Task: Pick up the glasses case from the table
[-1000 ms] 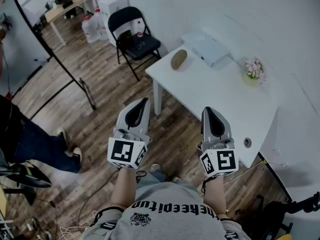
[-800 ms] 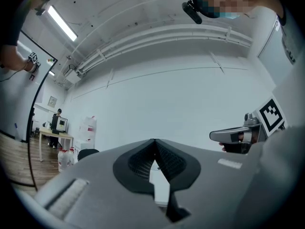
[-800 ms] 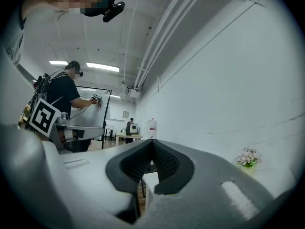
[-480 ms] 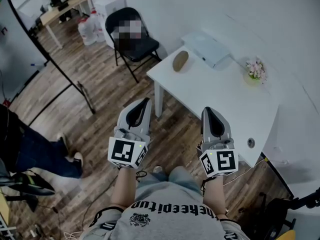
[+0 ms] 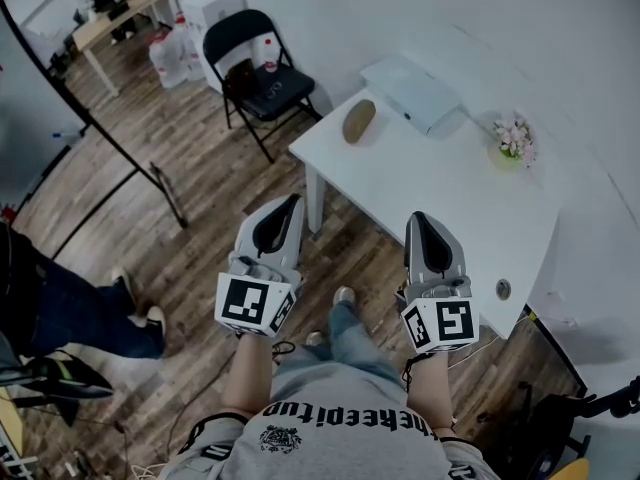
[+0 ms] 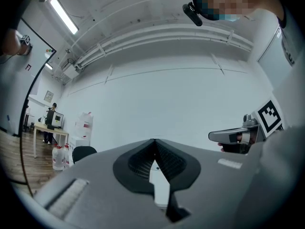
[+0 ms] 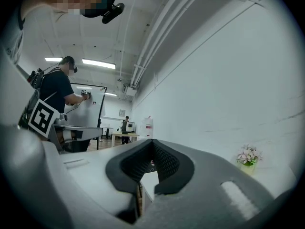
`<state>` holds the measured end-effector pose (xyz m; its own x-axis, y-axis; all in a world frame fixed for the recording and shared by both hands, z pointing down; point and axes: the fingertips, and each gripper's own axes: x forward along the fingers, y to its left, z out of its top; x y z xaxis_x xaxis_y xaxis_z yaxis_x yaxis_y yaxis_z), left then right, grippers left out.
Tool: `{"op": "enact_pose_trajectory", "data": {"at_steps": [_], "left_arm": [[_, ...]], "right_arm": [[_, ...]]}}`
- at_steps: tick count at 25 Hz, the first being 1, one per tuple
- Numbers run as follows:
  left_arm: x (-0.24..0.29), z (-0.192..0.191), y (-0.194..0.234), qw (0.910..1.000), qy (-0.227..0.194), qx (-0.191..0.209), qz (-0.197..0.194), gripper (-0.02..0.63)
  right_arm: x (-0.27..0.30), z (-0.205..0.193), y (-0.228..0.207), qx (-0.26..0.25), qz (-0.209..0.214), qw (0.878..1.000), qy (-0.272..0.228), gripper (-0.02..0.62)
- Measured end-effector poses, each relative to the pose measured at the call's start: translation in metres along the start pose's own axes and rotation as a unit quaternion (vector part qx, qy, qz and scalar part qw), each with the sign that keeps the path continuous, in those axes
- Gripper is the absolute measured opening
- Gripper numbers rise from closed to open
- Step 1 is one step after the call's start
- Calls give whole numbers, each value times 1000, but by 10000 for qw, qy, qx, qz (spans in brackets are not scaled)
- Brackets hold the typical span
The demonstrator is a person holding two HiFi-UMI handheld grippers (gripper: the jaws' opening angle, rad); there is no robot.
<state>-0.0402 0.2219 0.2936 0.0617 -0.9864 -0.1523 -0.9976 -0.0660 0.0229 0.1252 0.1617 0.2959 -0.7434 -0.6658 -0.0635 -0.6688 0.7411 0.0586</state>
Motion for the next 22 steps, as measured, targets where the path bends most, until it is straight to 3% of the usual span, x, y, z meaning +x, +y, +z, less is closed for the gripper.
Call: {"op": "enact_pose_trajectory", "data": {"at_steps": [22], "left_arm": [[125, 1, 59, 9991, -84, 96, 404, 18]], "right_arm": [[144, 6, -64, -4, 532, 9985, -124, 5]]}}
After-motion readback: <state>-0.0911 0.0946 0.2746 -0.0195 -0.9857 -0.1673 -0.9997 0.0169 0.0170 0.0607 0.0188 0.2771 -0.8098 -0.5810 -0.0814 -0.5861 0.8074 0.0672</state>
